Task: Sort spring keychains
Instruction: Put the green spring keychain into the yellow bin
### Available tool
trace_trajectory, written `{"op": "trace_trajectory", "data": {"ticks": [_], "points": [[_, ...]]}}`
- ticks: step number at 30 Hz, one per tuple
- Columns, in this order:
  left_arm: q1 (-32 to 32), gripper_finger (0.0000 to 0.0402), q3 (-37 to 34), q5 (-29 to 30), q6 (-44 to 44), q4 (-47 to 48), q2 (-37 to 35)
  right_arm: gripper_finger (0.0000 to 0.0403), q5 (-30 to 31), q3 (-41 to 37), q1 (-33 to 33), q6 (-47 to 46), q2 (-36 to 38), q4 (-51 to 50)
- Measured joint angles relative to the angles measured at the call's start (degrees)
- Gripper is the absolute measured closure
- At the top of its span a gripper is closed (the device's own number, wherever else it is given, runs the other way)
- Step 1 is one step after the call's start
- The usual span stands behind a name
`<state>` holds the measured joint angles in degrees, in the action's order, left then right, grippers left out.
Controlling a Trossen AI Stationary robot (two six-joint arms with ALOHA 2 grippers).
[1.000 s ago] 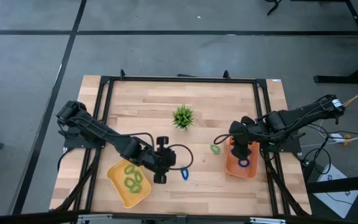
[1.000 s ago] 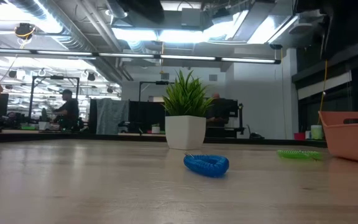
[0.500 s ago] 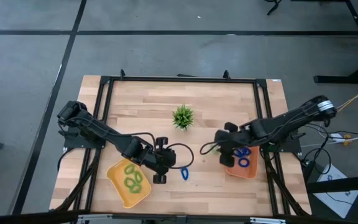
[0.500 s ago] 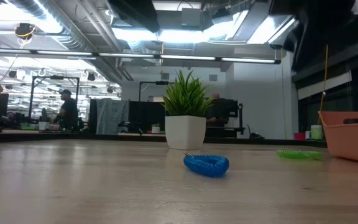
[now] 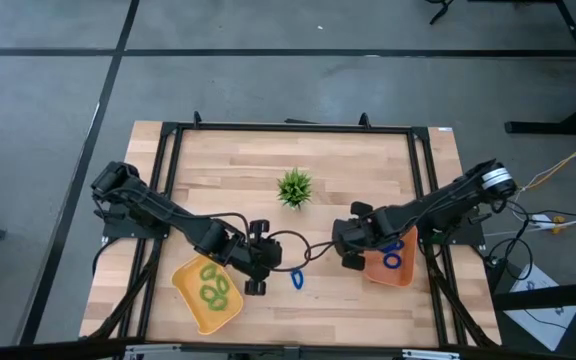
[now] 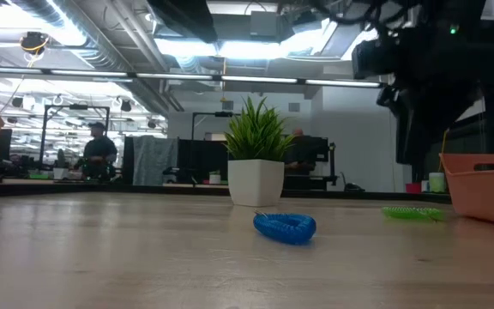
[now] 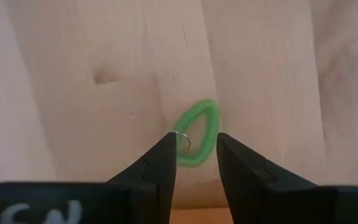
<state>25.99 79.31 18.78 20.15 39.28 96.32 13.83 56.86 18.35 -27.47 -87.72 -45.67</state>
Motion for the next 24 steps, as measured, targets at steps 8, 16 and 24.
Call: {"op": "trace_trajectory", "data": {"ticks": [8,16,24], "points": [[1.5,0.0286,0.0,0.8,-1.0,-0.1,-1.8,0.0287,0.1,0.0,-1.3,0.8,-4.5,0.0],[1.7,0.0286,0.0,1.1,1.0,3.4,-2.1,0.0287,-2.3,0.0,-3.8,1.0,-9.9,-1.1],[1.7,0.0286,0.0,1.1,1.8,4.7,-2.1,0.0287,-4.7,0.1,-6.6,3.2,-12.8,-1.2]]}}
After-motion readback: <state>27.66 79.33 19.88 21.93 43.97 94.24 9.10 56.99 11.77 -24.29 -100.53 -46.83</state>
